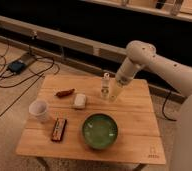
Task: Knock the bottle over
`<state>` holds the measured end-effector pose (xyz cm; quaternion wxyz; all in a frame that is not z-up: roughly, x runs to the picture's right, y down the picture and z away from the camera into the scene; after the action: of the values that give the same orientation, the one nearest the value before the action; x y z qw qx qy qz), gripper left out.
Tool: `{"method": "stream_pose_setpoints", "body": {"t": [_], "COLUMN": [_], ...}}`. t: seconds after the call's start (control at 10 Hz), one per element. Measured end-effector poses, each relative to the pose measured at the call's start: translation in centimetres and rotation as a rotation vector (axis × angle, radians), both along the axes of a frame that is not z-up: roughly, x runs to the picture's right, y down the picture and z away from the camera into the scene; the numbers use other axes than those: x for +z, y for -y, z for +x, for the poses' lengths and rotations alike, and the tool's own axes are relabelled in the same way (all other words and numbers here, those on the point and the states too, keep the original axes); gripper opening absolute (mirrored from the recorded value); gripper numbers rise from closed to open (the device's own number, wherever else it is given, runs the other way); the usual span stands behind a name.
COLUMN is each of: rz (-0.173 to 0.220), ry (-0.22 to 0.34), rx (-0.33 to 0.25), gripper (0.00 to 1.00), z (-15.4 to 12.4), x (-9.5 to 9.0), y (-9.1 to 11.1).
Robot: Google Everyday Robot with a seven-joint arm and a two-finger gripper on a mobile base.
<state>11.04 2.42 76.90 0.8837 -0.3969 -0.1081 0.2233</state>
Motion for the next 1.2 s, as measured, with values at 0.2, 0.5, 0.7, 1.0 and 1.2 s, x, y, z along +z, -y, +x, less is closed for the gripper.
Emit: {"method": "stream_pose_setpoints", "body": {"t": [0.2, 0.5, 0.7, 1.0, 1.2], "rz": [0.0, 0.0, 0.0, 0.0, 0.018], "ry": [0.0, 0.0, 0.0, 0.0, -0.026], "rx": [0.0, 0.0, 0.0, 0.001, 0.013], "gripper": [0.8, 0.8, 0.8, 0.8, 0.8], "z": [0.0, 0.0, 0.0, 0.0, 0.88], "x": [0.0, 0.0, 0.0, 0.03, 0.97], "y": [0.0, 0.0, 0.0, 0.01, 0.65]}}
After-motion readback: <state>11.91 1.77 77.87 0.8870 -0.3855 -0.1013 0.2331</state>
